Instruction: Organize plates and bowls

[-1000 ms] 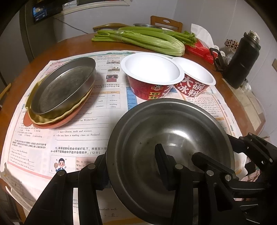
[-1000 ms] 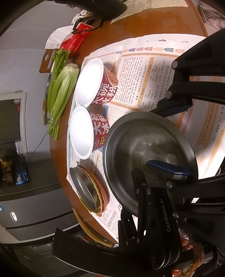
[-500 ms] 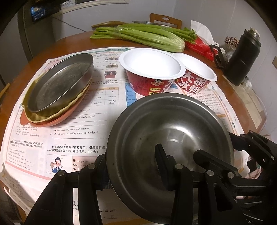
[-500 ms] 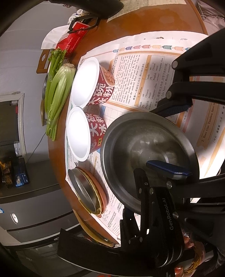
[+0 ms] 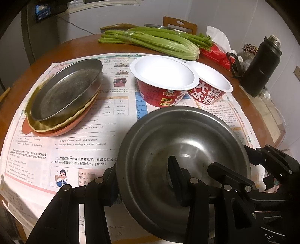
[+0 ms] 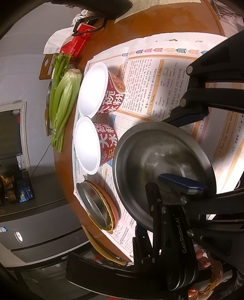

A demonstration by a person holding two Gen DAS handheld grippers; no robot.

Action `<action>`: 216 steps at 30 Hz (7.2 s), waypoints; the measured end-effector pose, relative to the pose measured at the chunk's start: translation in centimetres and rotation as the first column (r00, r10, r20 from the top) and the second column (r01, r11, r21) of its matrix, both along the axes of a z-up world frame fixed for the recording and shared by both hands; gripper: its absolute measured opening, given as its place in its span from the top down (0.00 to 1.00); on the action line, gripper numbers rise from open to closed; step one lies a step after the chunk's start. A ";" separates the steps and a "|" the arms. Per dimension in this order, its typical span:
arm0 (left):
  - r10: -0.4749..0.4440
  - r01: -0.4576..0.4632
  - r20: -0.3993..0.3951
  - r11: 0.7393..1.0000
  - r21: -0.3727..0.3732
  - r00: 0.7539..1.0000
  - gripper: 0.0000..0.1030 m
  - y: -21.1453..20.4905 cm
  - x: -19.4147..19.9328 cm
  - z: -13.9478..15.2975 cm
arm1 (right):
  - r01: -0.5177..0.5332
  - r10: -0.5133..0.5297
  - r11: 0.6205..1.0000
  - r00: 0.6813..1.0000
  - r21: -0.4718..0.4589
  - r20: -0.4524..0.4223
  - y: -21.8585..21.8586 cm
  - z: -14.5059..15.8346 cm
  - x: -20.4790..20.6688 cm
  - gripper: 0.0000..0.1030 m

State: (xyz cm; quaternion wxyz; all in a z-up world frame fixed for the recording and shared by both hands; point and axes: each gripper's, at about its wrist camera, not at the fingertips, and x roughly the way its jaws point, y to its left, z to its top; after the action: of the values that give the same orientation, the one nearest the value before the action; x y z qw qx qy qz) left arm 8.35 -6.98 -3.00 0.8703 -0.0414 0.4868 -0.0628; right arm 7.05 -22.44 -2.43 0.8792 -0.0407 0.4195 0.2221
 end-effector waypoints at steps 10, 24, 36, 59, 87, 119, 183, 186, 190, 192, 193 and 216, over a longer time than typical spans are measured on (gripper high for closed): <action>0.020 -0.019 0.020 1.000 -0.018 1.000 0.53 0.7 -0.2 0.5 | 0.006 -0.006 1.000 1.000 0.001 0.014 -0.2 0.3 -0.1 0.52; 0.056 -0.053 0.048 0.997 -0.049 0.997 0.53 2.1 -0.4 1.5 | 0.039 -0.039 0.999 0.999 0.005 0.036 -0.7 0.8 -0.1 0.52; 0.087 -0.081 0.081 0.994 -0.076 0.993 0.52 3.8 -0.3 2.8 | 0.045 -0.050 0.997 0.996 0.067 0.075 -1.2 2.5 -0.4 0.52; 0.032 -0.021 0.140 0.997 -0.079 0.990 0.52 3.8 7.5 6.7 | 0.106 -0.098 0.976 0.994 0.188 -0.052 0.3 3.4 5.7 0.52; -0.074 0.080 0.045 0.984 -0.157 0.996 0.52 1.5 15.2 2.0 | 0.154 -0.141 0.980 0.984 0.125 -0.112 2.5 0.6 12.0 0.52; -0.050 0.074 0.157 0.986 -0.151 0.986 0.52 1.7 8.6 7.3 | 0.111 -0.115 0.985 0.993 0.130 0.024 2.9 5.0 7.1 0.50; -0.140 0.141 0.021 0.989 -0.054 0.990 0.52 -1.5 1.0 2.9 | 0.021 -0.021 1.000 0.999 -0.004 -0.026 1.3 1.4 -0.3 0.50; -0.145 0.146 0.014 0.988 -0.047 0.989 0.52 -1.7 1.0 2.6 | 0.017 -0.018 1.000 0.999 -0.014 -0.029 1.2 1.0 -0.3 0.50; -0.141 0.141 0.016 0.989 -0.043 0.990 0.51 -1.5 1.1 2.5 | 0.016 -0.016 0.999 1.000 -0.029 -0.023 1.2 0.9 -0.2 0.50; -0.139 0.140 0.020 0.989 -0.047 0.990 0.51 -1.4 1.2 2.6 | 0.015 -0.015 0.999 1.000 -0.032 -0.015 1.2 1.0 -0.3 0.50; -0.139 0.140 0.024 0.989 -0.051 0.990 0.51 -1.3 1.2 2.8 | 0.014 -0.014 0.999 1.000 -0.033 -0.011 1.1 1.1 -0.3 0.50; -0.102 0.110 0.118 0.991 -0.070 0.988 0.51 0.2 1.3 6.0 | 0.128 -0.130 0.991 0.990 0.028 0.061 -2.8 4.0 0.4 0.50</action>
State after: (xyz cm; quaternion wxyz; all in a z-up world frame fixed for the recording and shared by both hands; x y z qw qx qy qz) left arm 9.69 -6.75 3.03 0.8899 -0.0447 0.4351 -0.1297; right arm 7.44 -25.24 1.54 0.9049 -0.0098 0.3909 0.1683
